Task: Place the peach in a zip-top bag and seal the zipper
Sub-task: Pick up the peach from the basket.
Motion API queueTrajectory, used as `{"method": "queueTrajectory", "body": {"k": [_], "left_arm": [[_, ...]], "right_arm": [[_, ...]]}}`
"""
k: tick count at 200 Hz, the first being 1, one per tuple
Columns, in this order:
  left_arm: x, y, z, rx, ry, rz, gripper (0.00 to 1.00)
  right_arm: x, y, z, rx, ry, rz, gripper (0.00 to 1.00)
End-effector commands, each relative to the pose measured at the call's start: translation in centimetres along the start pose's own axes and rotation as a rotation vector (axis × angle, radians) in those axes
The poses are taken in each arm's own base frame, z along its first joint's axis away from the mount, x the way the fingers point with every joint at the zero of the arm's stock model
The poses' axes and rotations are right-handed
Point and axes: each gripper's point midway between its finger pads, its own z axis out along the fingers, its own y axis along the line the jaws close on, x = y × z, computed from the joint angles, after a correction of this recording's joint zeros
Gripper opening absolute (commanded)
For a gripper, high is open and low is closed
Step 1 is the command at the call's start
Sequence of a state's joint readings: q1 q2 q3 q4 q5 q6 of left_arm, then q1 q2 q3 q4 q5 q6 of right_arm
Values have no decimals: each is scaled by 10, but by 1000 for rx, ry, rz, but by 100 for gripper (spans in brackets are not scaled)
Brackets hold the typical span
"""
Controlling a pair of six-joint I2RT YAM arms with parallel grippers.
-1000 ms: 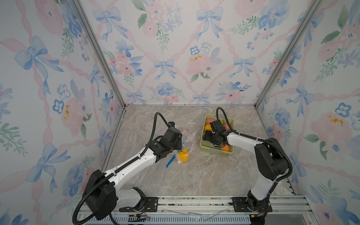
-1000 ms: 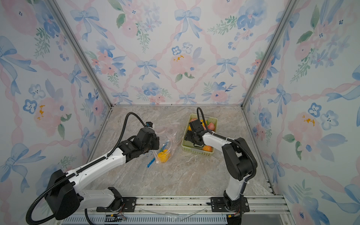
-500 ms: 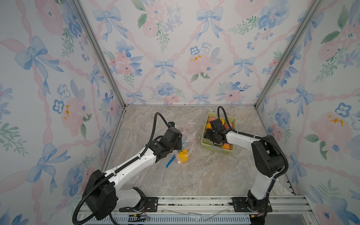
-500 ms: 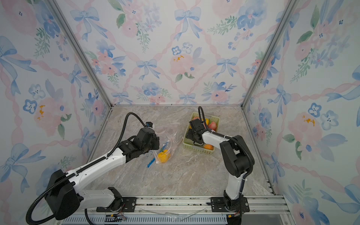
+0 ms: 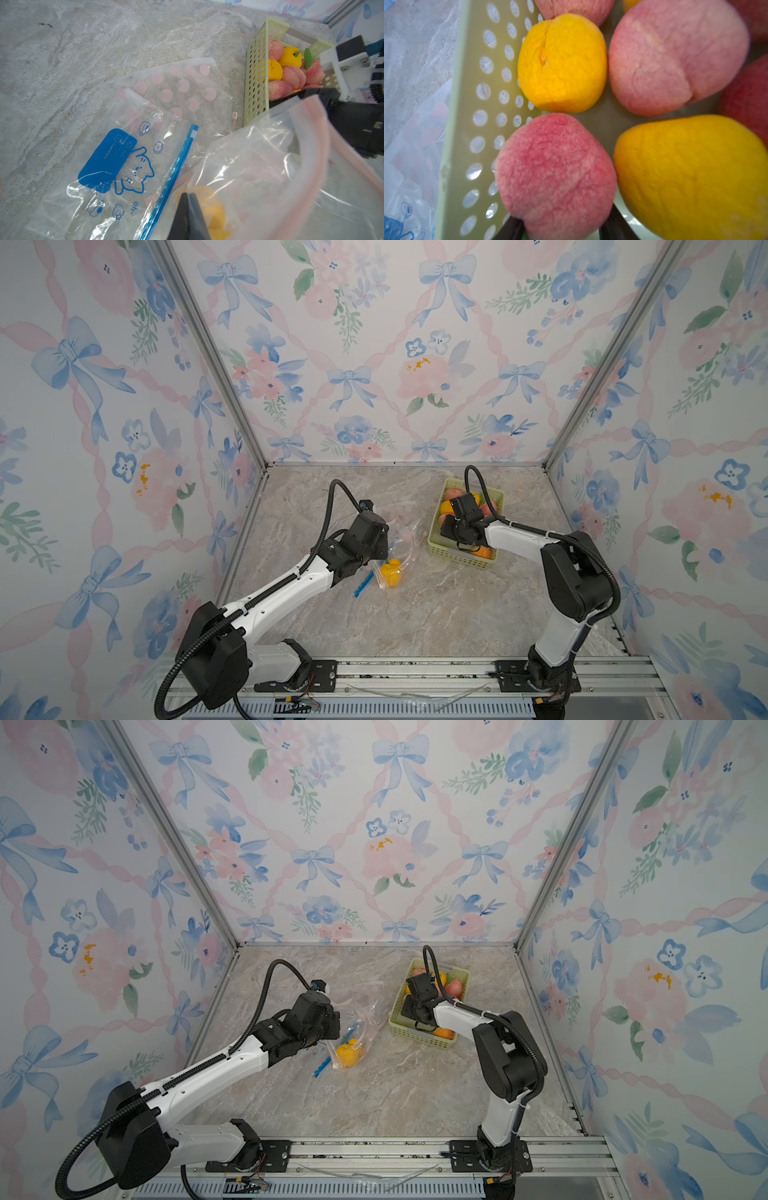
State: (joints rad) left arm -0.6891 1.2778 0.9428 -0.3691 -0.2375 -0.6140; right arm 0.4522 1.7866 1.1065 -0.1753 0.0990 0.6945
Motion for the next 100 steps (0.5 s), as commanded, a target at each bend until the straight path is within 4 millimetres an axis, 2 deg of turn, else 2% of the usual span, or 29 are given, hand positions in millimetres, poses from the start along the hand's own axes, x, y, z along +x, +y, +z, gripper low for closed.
{"method": "queueTrajectory", "body": {"k": [1, 30, 35, 61, 100], "left_arm": [[0, -2, -4, 9, 3, -11, 0], [-2, -2, -6, 14, -5, -13, 0], [-2, -2, -6, 14, -4, -12, 0], [-3, -2, -7, 15, -9, -14, 0], [-1, -3, -3, 14, 3, -11, 0]], "right_arm": [[-4, -7, -20, 11, -18, -29, 40], [10, -13, -32, 25, 20, -53, 39], [8, -12, -42, 16, 8, -55, 39], [23, -16, -57, 24, 41, -88, 39], [36, -8, -81, -33, 31, -170, 38]]}}
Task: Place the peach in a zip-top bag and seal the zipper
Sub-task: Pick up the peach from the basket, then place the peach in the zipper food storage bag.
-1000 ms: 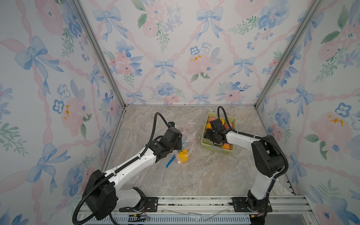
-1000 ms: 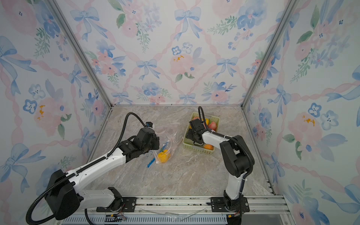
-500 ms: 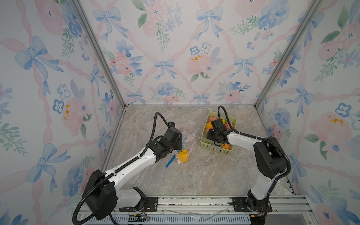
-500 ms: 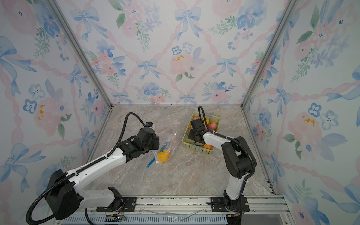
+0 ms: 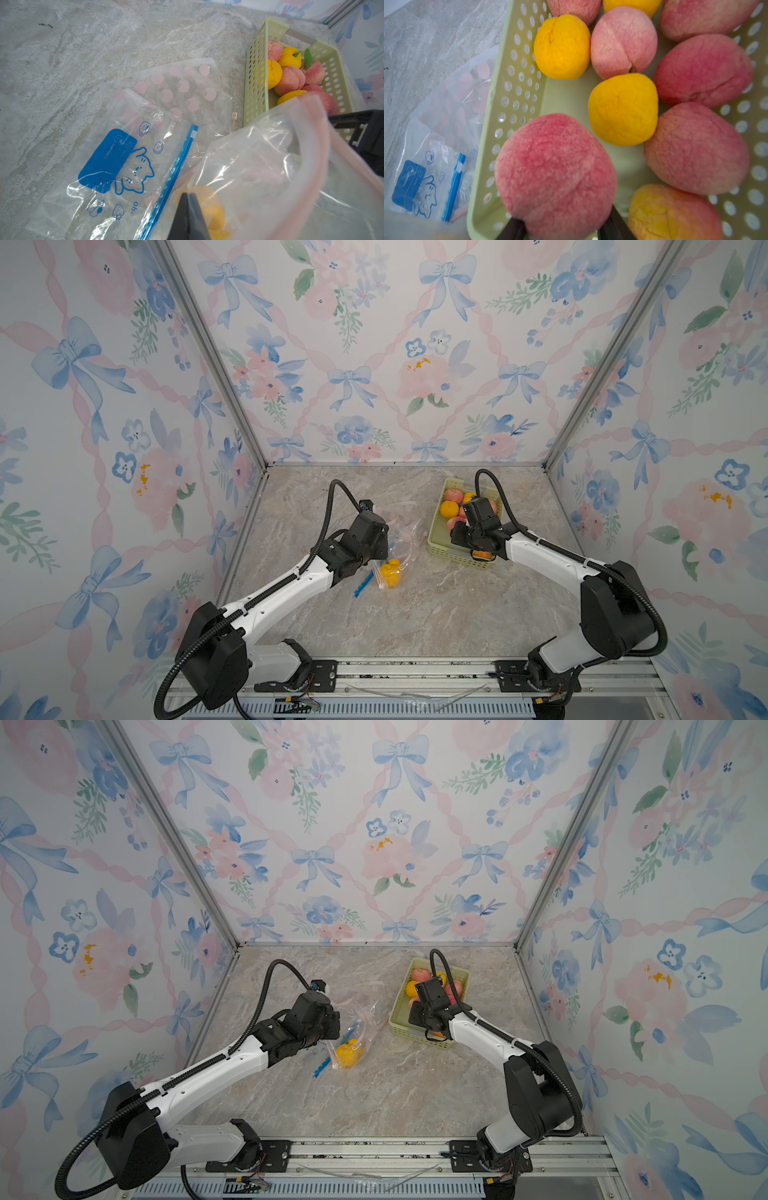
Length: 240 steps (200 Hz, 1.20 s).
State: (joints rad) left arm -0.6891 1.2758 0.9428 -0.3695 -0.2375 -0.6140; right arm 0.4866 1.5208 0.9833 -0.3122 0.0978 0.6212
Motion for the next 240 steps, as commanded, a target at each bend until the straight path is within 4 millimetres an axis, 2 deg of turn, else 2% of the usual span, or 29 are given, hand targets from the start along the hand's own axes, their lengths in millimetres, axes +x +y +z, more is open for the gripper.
{"method": "queueTrajectory", "body": {"k": [1, 28, 52, 87, 128, 157, 177, 197, 240], "left_arm": [[-1, -4, -3, 14, 5, -11, 0], [-3, -10, 1, 28, 15, -12, 0], [-7, -15, 2, 38, 14, -12, 0], [-13, -20, 2, 50, 8, -10, 0], [-14, -23, -1, 68, 9, -14, 0], [-15, -23, -2, 72, 6, -19, 0], [-14, -23, -3, 74, 6, -22, 0], [-15, -23, -6, 81, 0, -28, 0], [-21, -24, -15, 98, -20, -38, 0]], "right_arm": [[16, 3, -16, -14, 24, -73, 38], [15, 21, -43, -65, -19, -130, 38], [13, 46, -78, -104, -64, -201, 38], [18, 94, -128, -216, -139, -295, 38], [31, 150, -163, -318, -188, -406, 38], [41, 183, -167, -362, -185, -459, 39], [47, 197, -162, -379, -170, -476, 39], [53, 196, -147, -339, -147, -466, 39], [61, 175, -122, -245, -106, -442, 40]]}}
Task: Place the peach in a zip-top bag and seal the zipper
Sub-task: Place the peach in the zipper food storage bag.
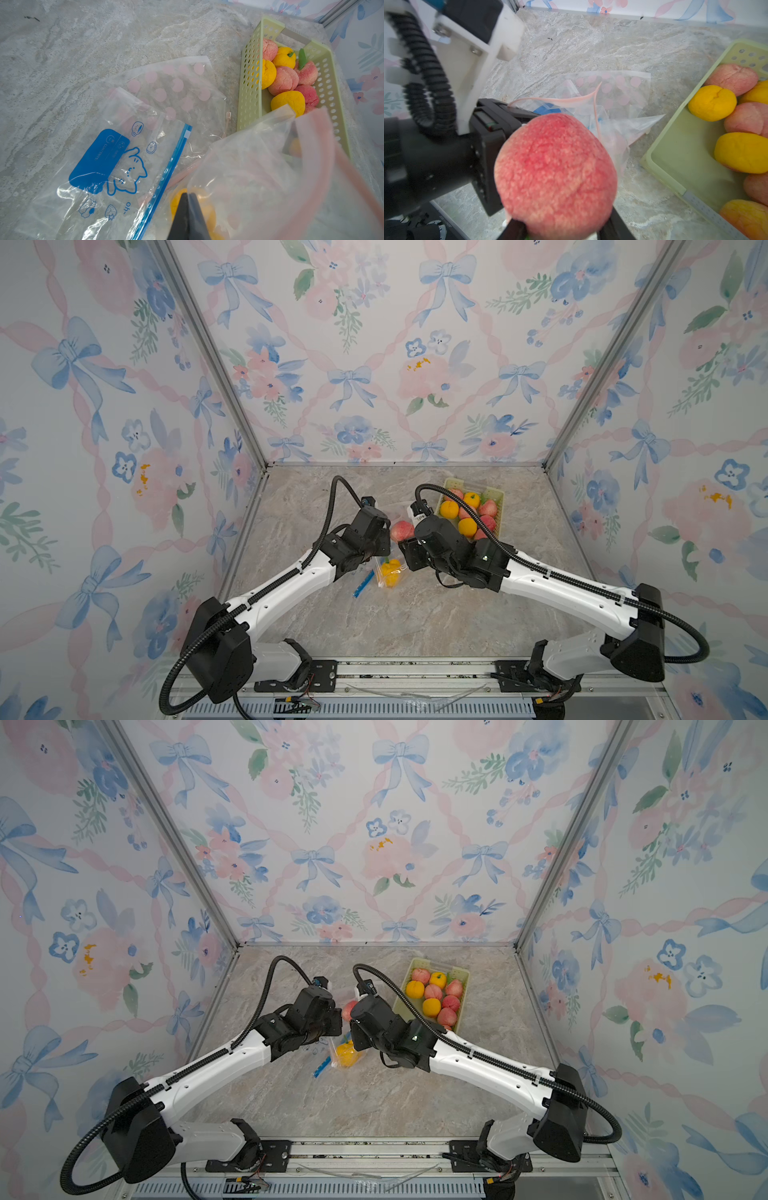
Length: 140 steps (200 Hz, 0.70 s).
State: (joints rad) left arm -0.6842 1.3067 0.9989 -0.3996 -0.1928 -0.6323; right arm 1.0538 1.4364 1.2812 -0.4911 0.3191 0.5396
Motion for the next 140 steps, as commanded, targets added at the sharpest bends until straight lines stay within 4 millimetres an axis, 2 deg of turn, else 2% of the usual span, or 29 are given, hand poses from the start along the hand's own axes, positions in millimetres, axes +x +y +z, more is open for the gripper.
{"method": "queueTrajectory", "body": {"k": [1, 24, 47, 94, 140], "left_arm": [[-14, -14, -15, 67, -46, -15, 0], [-14, -18, -16, 88, -41, -21, 0], [-14, -20, -15, 97, -35, -26, 0], [-13, -21, -12, 102, -22, -31, 0], [-10, -17, -7, 90, -9, -36, 0]], "right_arm": [[15, -8, 9, 40, 46, 10, 40], [21, -15, 12, 76, 68, 0, 45], [24, -14, 17, 78, 86, -12, 52], [27, -13, 17, 78, 97, -25, 76], [17, -14, 1, 48, 61, -2, 80]]}}
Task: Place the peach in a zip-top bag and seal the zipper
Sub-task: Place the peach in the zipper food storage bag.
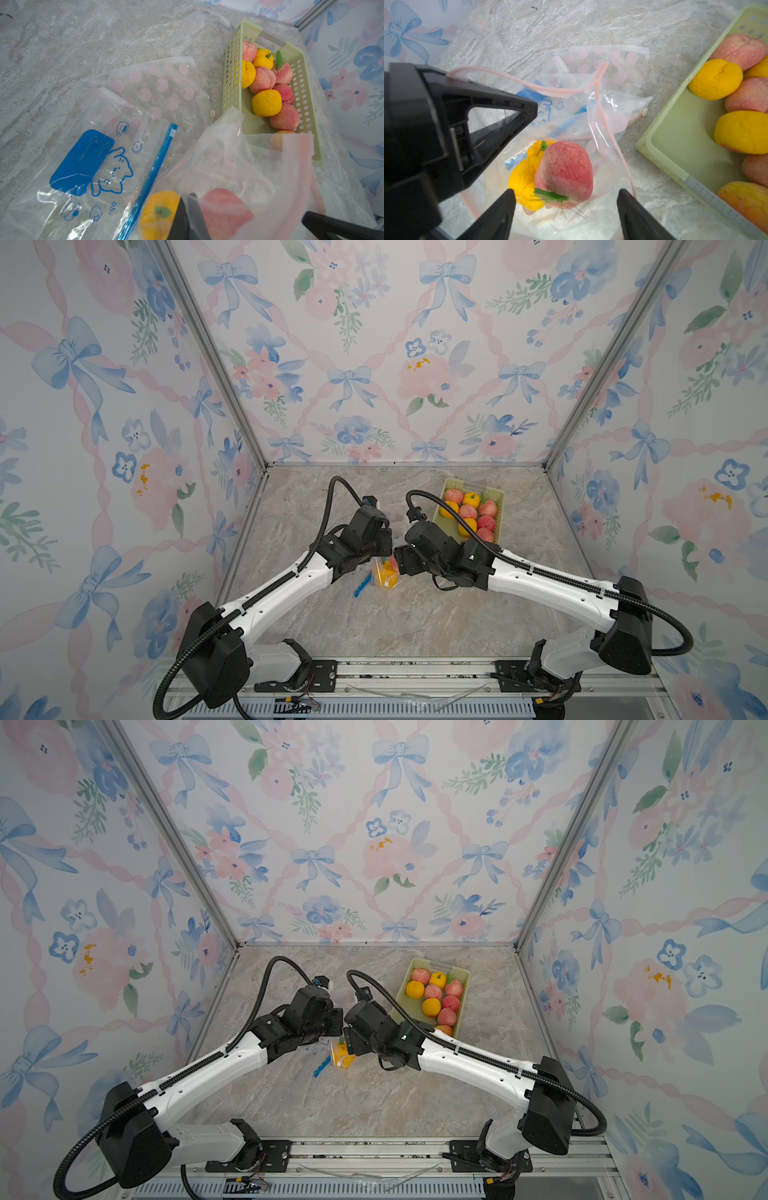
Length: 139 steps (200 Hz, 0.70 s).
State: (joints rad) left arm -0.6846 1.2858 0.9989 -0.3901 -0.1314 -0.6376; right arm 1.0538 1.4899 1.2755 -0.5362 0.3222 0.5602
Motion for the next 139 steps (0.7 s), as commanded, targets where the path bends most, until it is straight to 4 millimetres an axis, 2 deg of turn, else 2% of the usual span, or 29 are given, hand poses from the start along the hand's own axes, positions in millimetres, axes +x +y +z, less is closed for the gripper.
{"method": "queueTrajectory", "body": {"k": [1, 29, 50, 64, 76, 96, 139], "left_arm": [[-10, -5, 0, 22, -18, -25, 0], [-6, -2, 3, 16, -5, -25, 0], [-5, 0, 5, 16, 2, -26, 0], [-4, 0, 5, 17, 3, -26, 0], [-5, 1, 5, 15, 4, -26, 0], [-5, 1, 6, 13, 5, -26, 0], [-5, 1, 9, 16, 14, -22, 0]], "right_arm": [[-5, -6, -18, -8, -22, 9, 80], [-20, -19, -38, -16, -71, 53, 78], [-30, -47, -53, 7, -111, 134, 72], [-30, -66, -57, 11, -120, 202, 67], [-29, -74, -58, -7, -126, 228, 64], [-22, -74, -56, -28, -115, 265, 63], [-5, -52, -37, -85, -38, 227, 63]]}}
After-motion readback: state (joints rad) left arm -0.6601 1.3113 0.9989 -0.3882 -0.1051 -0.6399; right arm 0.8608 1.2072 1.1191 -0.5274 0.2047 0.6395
